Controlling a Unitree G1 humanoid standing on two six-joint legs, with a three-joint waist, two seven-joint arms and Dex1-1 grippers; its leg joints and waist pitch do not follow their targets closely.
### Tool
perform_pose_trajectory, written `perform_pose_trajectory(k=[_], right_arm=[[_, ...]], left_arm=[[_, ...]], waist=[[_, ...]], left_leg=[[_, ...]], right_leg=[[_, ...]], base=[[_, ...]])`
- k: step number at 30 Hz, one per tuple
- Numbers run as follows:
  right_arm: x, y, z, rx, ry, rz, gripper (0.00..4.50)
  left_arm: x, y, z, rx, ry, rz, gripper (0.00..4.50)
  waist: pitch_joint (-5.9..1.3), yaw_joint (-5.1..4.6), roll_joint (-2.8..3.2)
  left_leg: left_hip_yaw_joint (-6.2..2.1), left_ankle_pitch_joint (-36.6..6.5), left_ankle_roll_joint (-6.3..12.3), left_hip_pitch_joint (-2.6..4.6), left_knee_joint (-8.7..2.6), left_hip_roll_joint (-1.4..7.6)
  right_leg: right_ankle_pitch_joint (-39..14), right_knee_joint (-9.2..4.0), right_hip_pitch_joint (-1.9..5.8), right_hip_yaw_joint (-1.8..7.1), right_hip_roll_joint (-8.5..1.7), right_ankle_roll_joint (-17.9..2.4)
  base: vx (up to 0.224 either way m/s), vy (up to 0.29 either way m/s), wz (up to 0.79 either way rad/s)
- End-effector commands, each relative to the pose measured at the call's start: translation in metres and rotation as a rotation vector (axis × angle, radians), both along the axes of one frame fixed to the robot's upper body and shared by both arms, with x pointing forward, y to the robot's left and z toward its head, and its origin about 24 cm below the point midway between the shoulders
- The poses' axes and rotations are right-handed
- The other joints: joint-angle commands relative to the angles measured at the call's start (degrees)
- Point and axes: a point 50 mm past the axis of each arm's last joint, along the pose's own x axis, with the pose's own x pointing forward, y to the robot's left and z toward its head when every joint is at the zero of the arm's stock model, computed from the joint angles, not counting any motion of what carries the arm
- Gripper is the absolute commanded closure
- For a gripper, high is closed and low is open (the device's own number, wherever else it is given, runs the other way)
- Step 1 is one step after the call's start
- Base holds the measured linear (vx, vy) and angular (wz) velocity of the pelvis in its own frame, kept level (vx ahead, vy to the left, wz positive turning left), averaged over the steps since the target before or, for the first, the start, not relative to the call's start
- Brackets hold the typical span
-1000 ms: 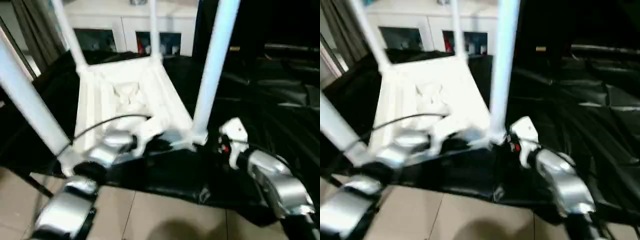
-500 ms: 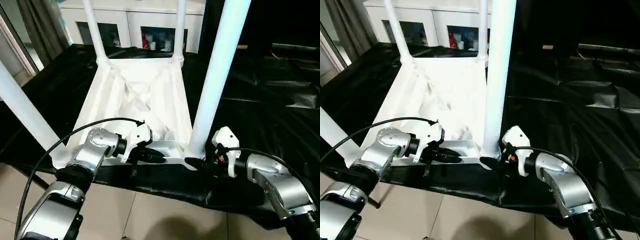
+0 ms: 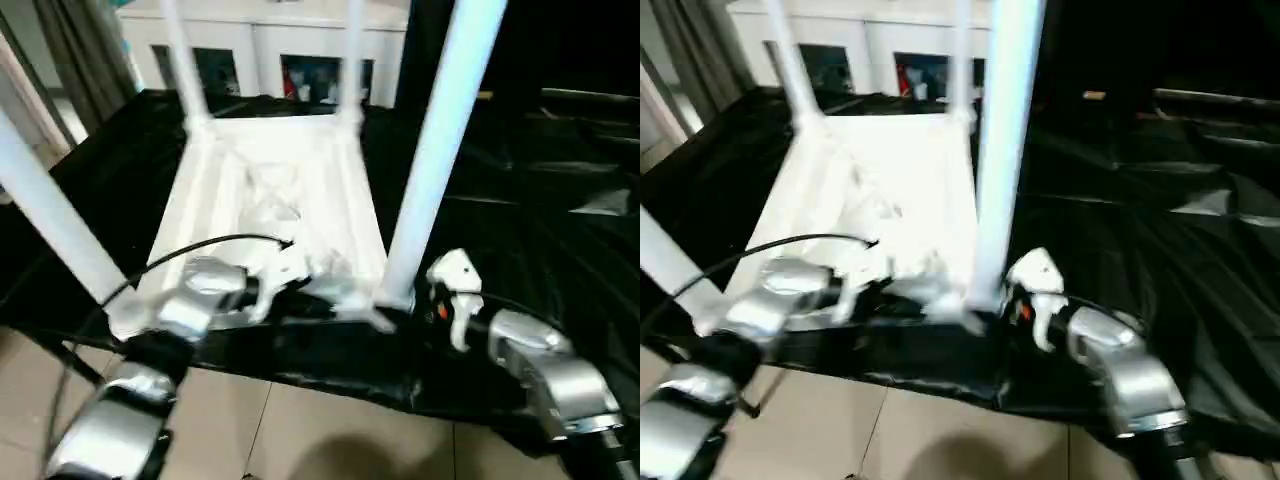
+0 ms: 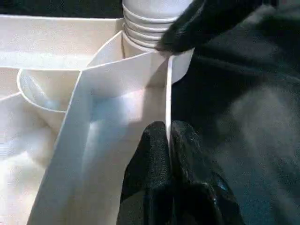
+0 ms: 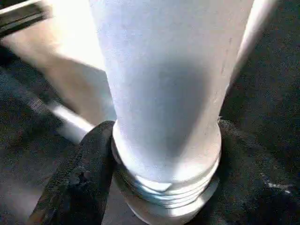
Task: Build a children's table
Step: Rotate leg to tighten
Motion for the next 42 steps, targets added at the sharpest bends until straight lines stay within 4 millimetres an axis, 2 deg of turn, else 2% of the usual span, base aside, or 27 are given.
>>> perform_pose_trajectory(k=[1,2,3,4,6,7,8,9,10,12,14,15,16,17,19,21,22,23,25,27,28,29,32,34,35,36,42], right_arm=[[0.006,0.013,-0.006,0.030,0.012,-0.141,1.74],[0.006,0.013,-0.006,0.030,0.012,-0.141,1.74],[0.009,0.019,-0.007,0.036,0.014,-0.212,1.74],[0.011,0.023,-0.008,0.039,0.018,-0.260,1.74],[0.013,0.026,-0.009,0.035,0.023,-0.304,1.74],[0.017,0.031,-0.010,0.015,0.016,-0.347,1.74],[0.018,0.037,-0.009,0.000,-0.002,-0.336,1.74],[0.019,0.040,-0.009,-0.005,-0.013,-0.319,1.74],[0.019,0.044,-0.006,0.005,-0.031,-0.279,1.74],[0.019,0.046,-0.004,0.012,-0.043,-0.256,1.74],[0.017,0.048,0.004,0.055,-0.085,-0.167,1.05],[0.017,0.047,0.007,0.054,-0.106,-0.145,1.05],[0.016,0.043,0.010,0.037,-0.130,-0.084,1.05],[0.016,0.042,0.010,0.036,-0.131,-0.076,1.02],[0.015,0.038,0.013,0.028,-0.139,-0.032,0.76],[0.012,0.032,0.013,-0.017,-0.140,0.032,0.60],[0.009,0.029,0.012,-0.039,-0.128,0.080,0.60],[0.005,0.026,0.011,-0.055,-0.115,0.147,0.47],[-0.001,0.021,0.011,-0.064,-0.093,0.220,0.47],[-0.004,0.016,0.012,-0.067,-0.087,0.256,0.47],[-0.005,0.011,0.013,-0.063,-0.088,0.273,0.47],[-0.005,0.010,0.013,-0.062,-0.089,0.277,0.47],[-0.004,0.007,0.016,-0.055,-0.097,0.281,0.47],[-0.003,0.005,0.019,-0.037,-0.099,0.286,0.47],[-0.004,0.005,0.019,-0.032,-0.096,0.300,0.47],[-0.004,0.005,0.019,-0.032,-0.087,0.315,0.47],[-0.007,0.001,0.016,-0.051,-0.062,0.357,1.00]], left_arm=[[-0.003,-0.020,-0.014,0.007,0.033,0.072,4.50],[-0.003,-0.020,-0.014,0.007,0.033,0.072,4.50],[-0.002,-0.030,-0.015,0.010,0.023,0.088,4.50],[-0.002,-0.037,-0.015,0.011,0.019,0.106,4.50],[-0.001,-0.043,-0.015,0.012,0.010,0.125,4.50],[0.000,-0.052,-0.015,0.015,-0.001,0.148,4.50],[0.000,-0.058,-0.015,0.021,-0.013,0.155,4.50],[0.000,-0.061,-0.014,0.024,-0.019,0.154,4.50],[0.001,-0.061,-0.014,0.026,-0.020,0.164,4.50],[0.002,-0.061,-0.014,0.028,-0.020,0.173,4.50],[0.002,-0.060,-0.014,0.030,-0.017,0.167,4.50],[0.002,-0.059,-0.013,0.027,-0.016,0.154,4.50],[0.002,-0.054,-0.012,0.022,-0.017,0.128,4.50],[0.002,-0.053,-0.012,0.022,-0.018,0.125,4.50],[0.002,-0.048,-0.011,0.015,-0.022,0.093,4.50],[0.000,-0.041,-0.010,0.001,-0.036,0.046,4.50],[-0.001,-0.037,-0.010,-0.014,-0.028,0.022,4.50],[-0.003,-0.032,-0.010,-0.027,-0.009,-0.003,4.50],[-0.006,-0.023,-0.011,-0.043,0.019,-0.038,4.50],[-0.010,-0.012,-0.011,-0.055,0.049,-0.084,4.50],[-0.013,-0.003,-0.010,-0.076,0.085,-0.119,4.50],[-0.014,-0.001,-0.010,-0.081,0.093,-0.126,4.50],[-0.016,0.005,-0.008,-0.094,0.108,-0.148,4.50],[-0.018,0.010,-0.008,-0.102,0.116,-0.163,4.50],[-0.019,0.013,-0.008,-0.106,0.126,-0.164,4.50],[-0.019,0.017,-0.009,-0.099,0.128,-0.163,4.50],[-0.022,0.024,-0.010,-0.088,0.143,-0.165,4.50]], waist=[[-2.69,-0.09,-1.15],[-2.66,-0.18,-1.12],[-2.68,-0.12,-1.12],[-2.65,-0.23,-0.87],[-2.70,-0.29,-0.88],[-2.70,-0.39,-0.50],[-2.83,-0.48,-0.60],[-2.85,-0.41,-0.74],[-2.89,-0.32,-0.46],[-2.99,-0.29,-0.75],[-3.16,-0.09,-0.72],[-3.11,-0.02,-0.72],[-3.13,-0.02,-0.73],[-3.23,-0.01,-0.96],[-3.20,0.07,-0.90],[-3.18,0.06,-1.09],[-3.15,0.06,-0.96],[-3.17,0.00,-1.03],[-3.18,0.08,-0.91],[-3.18,0.00,-0.82],[-3.17,0.05,-1.02],[-3.15,0.00,-0.86],[-3.24,0.30,-0.60],[-3.21,0.17,-0.65],[-3.25,0.16,-1.07],[-3.23,0.21,-0.93],[-3.20,0.29,-1.22]], left_leg=[[-0.47,-15.9,0.95,0.66,-4.10,2.31],[-0.56,-16.0,0.57,0.55,-4.25,2.28],[-0.63,-15.9,0.41,0.54,-4.27,2.34],[-0.59,-16.3,0.18,0.63,-4.35,2.32],[-0.75,-16.5,-0.05,0.51,-4.45,2.26],[-0.76,-17.1,-0.16,0.57,-4.55,2.26],[-0.82,-17.0,-0.34,0.48,-4.52,2.17],[-0.75,-16.6,0.07,0.45,-4.48,2.14],[-0.73,-16.6,0.33,0.52,-4.42,2.12],[-0.64,-15.6,1.40,0.32,-4.27,2.04],[-0.58,-14.0,2.91,0.23,-4.03,2.07],[-0.51,-13.8,3.24,0.26,-4.00,2.08],[-0.45,-13.6,3.74,0.25,-3.94,2.10],[-0.57,-12.8,4.34,-0.14,-3.85,2.09],[-0.50,-12.2,5.05,-0.04,-3.79,2.10],[-0.58,-11.6,5.39,-0.43,-3.76,1.99],[-0.52,-11.9,5.61,-0.26,-3.77,2.11],[-0.58,-11.7,5.76,-0.44,-3.78,2.15],[-0.51,-11.9,5.93,-0.20,-3.75,2.34],[-0.52,-11.8,6.11,-0.24,-3.82,2.44],[-0.53,-11.8,6.26,-0.31,-3.85,2.50],[-0.50,-11.9,6.47,-0.31,-3.89,2.58],[-0.32,-12.3,5.91,0.24,-3.91,2.85],[-0.36,-12.0,5.74,-0.05,-4.00,2.77],[-0.32,-11.7,5.90,-0.11,-3.91,2.76],[-0.27,-11.6,5.97,-0.05,-3.91,2.75],[-0.11,-10.5,6.45,-0.12,-3.73,2.71]], right_leg=[[-17.8,-5.09,1.85,2.15,-2.27,-12.6],[-18.5,-5.23,1.85,2.14,-2.19,-11.7],[-18.5,-5.26,1.86,2.16,-2.24,-11.4],[-18.2,-5.36,1.54,2.26,-2.15,-11.1],[-18.0,-5.31,1.79,2.17,-2.13,-10.7],[-17.3,-5.35,1.62,2.22,-2.04,-10.5],[-16.6,-5.32,1.82,2.15,-2.08,-10.5],[-15.8,-5.41,1.86,2.18,-2.08,-10.5],[-15.2,-5.38,1.80,2.23,-2.08,-10.6],[-13.6,-5.29,2.00,2.33,-2.14,-10.8],[-11.3,-5.12,2.16,2.31,-2.12,-11.2],[-11.0,-5.16,2.07,2.34,-2.12,-11.5],[-10.7,-5.10,2.08,2.31,-2.14,-11.9],[-10.3,-4.91,2.49,2.21,-2.24,-12.0],[-10.3,-4.97,2.35,2.18,-2.19,-12.3],[-11.0,-4.96,2.70,2.05,-2.20,-12.1],[-11.3,-5.01,2.44,2.09,-2.22,-12.1],[-11.2,-4.91,2.71,2.01,-2.24,-12.2],[-10.8,-4.85,2.46,2.10,-2.26,-12.7],[-9.8,-4.70,2.37,2.06,-2.22,-13.5],[-9.7,-4.55,2.51,2.05,-2.28,-14.0],[-9.8,-4.53,2.36,2.09,-2.28,-14.3],[-8.5,-4.40,1.94,2.19,-2.21,-15.4],[-7.8,-4.18,2.18,2.13,-2.14,-15.3],[-7.3,-4.07,2.26,2.17,-2.27,-15.3],[-7.5,-4.10,2.22,2.17,-2.30,-15.3],[-8.3,-4.15,2.17,2.19,-2.31,-14.8]], base=[[0.000,0.000,0.00],[0.000,0.000,0.00],[0.000,0.000,0.00],[0.000,0.000,0.00],[0.000,0.000,0.00],[0.000,0.000,0.00],[0.000,0.000,0.00],[0.000,0.000,0.00],[0.000,0.000,0.00],[0.000,0.000,0.00],[0.000,0.000,0.00],[0.000,0.000,0.00],[0.000,0.000,0.00],[0.000,0.000,0.00],[0.000,0.000,0.00],[0.000,0.000,0.00],[0.000,0.000,0.00],[0.000,0.000,0.00],[0.000,0.000,0.00],[0.000,0.000,0.00],[0.000,0.000,0.00],[0.000,0.000,0.00],[0.000,0.000,0.00],[0.000,0.000,0.00],[0.000,0.000,0.00],[0.000,0.000,0.00],[0.000,0.000,0.00]])
